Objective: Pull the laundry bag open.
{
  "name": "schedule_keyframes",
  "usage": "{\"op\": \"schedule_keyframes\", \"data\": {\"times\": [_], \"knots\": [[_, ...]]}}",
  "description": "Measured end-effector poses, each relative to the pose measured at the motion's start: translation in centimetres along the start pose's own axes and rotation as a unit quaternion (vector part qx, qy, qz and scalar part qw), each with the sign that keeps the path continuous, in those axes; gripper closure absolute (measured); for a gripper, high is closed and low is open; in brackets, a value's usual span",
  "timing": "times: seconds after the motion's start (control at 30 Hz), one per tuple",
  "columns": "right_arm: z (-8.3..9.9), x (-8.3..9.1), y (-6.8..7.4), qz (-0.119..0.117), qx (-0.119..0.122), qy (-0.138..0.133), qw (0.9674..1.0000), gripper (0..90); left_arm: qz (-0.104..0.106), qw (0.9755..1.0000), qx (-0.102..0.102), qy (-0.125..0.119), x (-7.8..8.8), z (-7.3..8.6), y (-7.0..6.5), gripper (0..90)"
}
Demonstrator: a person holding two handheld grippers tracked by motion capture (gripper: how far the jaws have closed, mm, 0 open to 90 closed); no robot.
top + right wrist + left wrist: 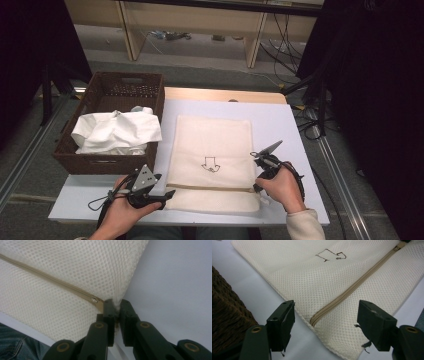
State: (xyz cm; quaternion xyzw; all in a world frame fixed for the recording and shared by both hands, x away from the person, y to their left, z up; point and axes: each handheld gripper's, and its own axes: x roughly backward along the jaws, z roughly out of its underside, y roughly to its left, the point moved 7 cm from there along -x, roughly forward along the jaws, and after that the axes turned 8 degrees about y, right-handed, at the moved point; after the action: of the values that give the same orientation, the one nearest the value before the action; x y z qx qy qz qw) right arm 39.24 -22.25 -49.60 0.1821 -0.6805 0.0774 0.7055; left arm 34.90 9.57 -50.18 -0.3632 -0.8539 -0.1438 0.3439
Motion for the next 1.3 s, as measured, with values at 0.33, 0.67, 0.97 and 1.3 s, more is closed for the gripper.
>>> {"op": "schedule_keyframes", "data": {"times": [0.33,0.67,0.97,1.3], "knots": [[-0.1,4.3,1.7,0.028,0.024,-0.045,0.9983,85.1,0.041,0.9985,0.013,-0.034,-0.2,-2.6,-1.7,36.7],[-0.3,6.2,2.9,0.037,0.037,-0.051,0.9973,85.1,0.084,0.994,-0.04,-0.058,-1.7,-8.0,-5.1,45.5],[-0.2,5.9,3.5,0.032,0.03,-0.045,0.998,85.2,0.12,0.9902,-0.067,-0.027,-5.8,-11.3,-8.9,62.1],[-0.2,5.8,3.8,0.023,0.02,-0.042,0.9986,85.3,0.113,0.9901,-0.082,-0.016,-8.4,-13.4,-11.3,56.2]]}}
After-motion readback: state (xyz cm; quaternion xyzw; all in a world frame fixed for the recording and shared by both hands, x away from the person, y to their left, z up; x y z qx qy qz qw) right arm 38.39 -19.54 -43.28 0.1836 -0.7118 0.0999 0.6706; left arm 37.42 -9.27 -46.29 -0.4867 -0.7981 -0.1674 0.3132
